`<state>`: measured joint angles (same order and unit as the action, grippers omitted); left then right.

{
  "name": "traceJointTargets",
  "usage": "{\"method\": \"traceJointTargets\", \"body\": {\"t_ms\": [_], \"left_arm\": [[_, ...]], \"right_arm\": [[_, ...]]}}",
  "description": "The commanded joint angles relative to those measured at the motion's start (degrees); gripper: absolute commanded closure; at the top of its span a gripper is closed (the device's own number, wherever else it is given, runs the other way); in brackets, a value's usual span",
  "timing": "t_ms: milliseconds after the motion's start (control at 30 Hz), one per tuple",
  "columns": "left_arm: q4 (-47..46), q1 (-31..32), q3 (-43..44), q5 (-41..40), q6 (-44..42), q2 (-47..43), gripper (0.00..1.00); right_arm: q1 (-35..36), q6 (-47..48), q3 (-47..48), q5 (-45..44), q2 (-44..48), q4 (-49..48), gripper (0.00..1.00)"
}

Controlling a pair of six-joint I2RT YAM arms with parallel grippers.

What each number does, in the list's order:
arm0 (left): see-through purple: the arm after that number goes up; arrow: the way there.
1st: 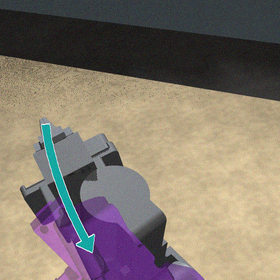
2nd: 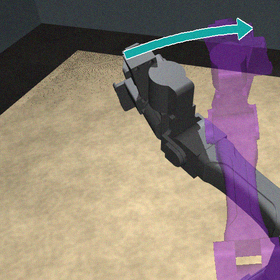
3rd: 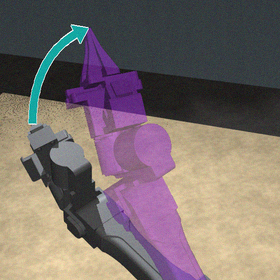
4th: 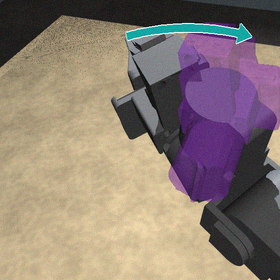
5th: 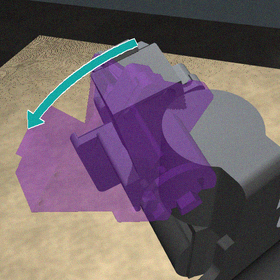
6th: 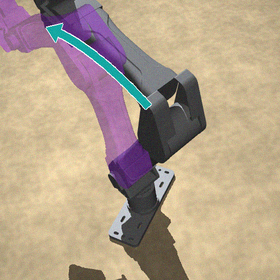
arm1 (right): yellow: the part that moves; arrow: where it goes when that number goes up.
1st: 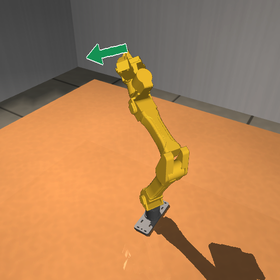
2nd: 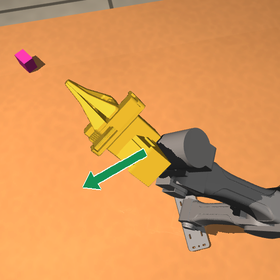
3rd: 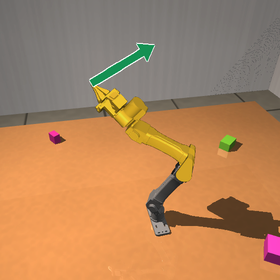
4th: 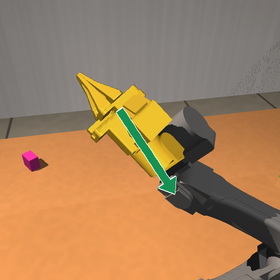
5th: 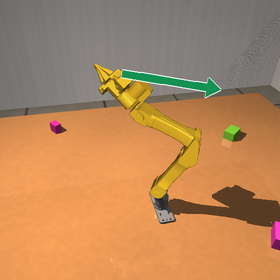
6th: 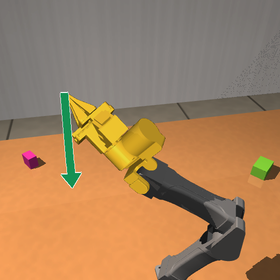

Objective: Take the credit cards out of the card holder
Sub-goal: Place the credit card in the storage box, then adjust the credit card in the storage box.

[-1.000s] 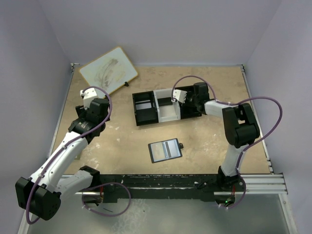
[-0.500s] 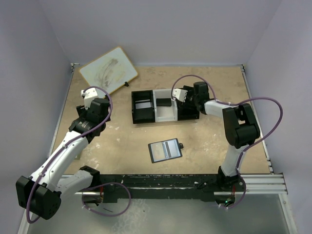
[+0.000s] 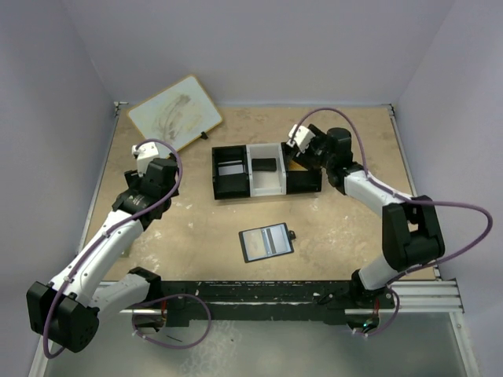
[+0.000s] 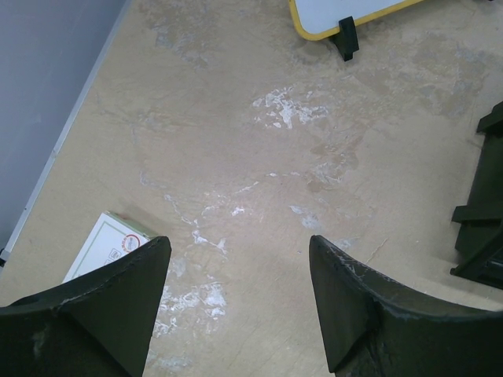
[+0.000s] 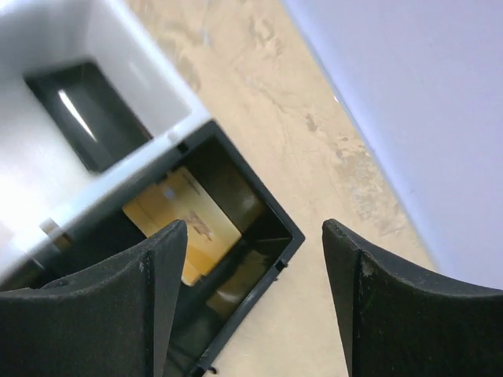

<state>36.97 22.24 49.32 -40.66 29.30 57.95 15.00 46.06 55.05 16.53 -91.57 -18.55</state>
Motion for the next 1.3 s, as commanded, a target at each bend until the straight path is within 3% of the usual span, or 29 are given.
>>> {"method": "traceJointTargets", "body": {"t_ms": [0,67,167,233,367,400,533,600,900,1267], "left_arm": [[-1.86,-0.38,-0.04,0.21,-1.11,-0.18,0.31],[-1.92,-0.36,-0.14,0.39,-1.14,-0.23,0.31],[-2.01,-0.38,-0.11,0.86,-1.17,-0.07,0.32],[-2.01,-0.36,-0.14,1.41,-1.26,0.15,0.32],[-2.11,-0.4,-0.06,1.8,-1.35,0.3,0.32],[-2.09,-0.36,-0.13,1.89,-1.39,0.27,0.32],[-2.0,-0.39,-0.15,1.89,-1.35,0.31,0.32],[-2.01,-0.36,-0.15,2.06,-1.36,0.4,0.32],[-2.06,-0.36,-0.18,2.25,-1.42,0.53,0.32],[-2.01,-0.38,-0.1,2.34,-1.35,1.15,0.33]], "right_arm": [[-0.67,-31.46,-3.59,-2.9,5.08,-11.94,0.28],[-1.87,-48.04,-4.6,-6.47,5.85,-11.35,0.25],[-5.1,-64.9,2.48,-3.25,1.76,5.74,0.38],[-5.43,-65.57,7.15,-3.33,-2.49,14.62,0.48],[-4.98,-66.08,7.54,-4.08,-4.05,17.46,0.79],[-4.84,-66.17,7.66,-6.06,-3.83,18.34,0.82],[-3.75,-64.8,10.57,-11.52,-4.93,22.0,0.85],[-2.13,-63.84,12.27,-13.97,-6.22,23.76,0.91],[2.05,-63.89,16.36,-22.05,-12.58,26.83,0.97],[5.1,-63.99,20.52,-27.78,-19.03,27.25,0.98]]}}
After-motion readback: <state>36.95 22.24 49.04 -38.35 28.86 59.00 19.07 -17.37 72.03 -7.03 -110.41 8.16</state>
